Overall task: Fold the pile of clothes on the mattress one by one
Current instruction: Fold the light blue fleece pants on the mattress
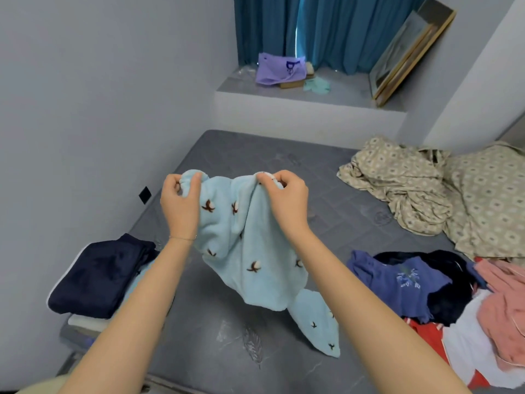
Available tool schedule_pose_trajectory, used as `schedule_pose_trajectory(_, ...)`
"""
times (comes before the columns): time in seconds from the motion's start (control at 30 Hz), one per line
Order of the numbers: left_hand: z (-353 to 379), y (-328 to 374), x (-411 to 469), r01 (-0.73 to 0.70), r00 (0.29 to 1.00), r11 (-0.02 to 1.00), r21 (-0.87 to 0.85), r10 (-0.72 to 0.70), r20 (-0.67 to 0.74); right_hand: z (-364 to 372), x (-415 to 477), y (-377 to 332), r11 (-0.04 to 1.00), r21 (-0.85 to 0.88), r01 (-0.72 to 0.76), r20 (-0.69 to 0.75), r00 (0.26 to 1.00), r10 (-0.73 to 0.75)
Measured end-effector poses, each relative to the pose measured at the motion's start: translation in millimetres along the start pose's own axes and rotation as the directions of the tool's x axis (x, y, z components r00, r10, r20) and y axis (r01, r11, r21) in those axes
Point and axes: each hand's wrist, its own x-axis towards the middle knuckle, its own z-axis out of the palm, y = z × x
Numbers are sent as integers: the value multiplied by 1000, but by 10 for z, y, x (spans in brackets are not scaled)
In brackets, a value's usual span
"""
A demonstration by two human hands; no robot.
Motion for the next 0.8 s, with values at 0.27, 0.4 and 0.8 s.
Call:
schedule_pose_trajectory(0.27,-54,-171,782,-34,990,997,-62,42,133,572,185,-119,999,-41,-1,-128,992,-4)
schedule_pose_trajectory(0.4,-233,-246,1194,-56,972,996,-68,70,225,952,171,-170,999,-15,-32,-235,972,27)
schedule_pose_trajectory(0.8,-356,-476,1591,-115,837,991,-63,131,531,1254,-25,223,948,-212,-239,-258,949,182)
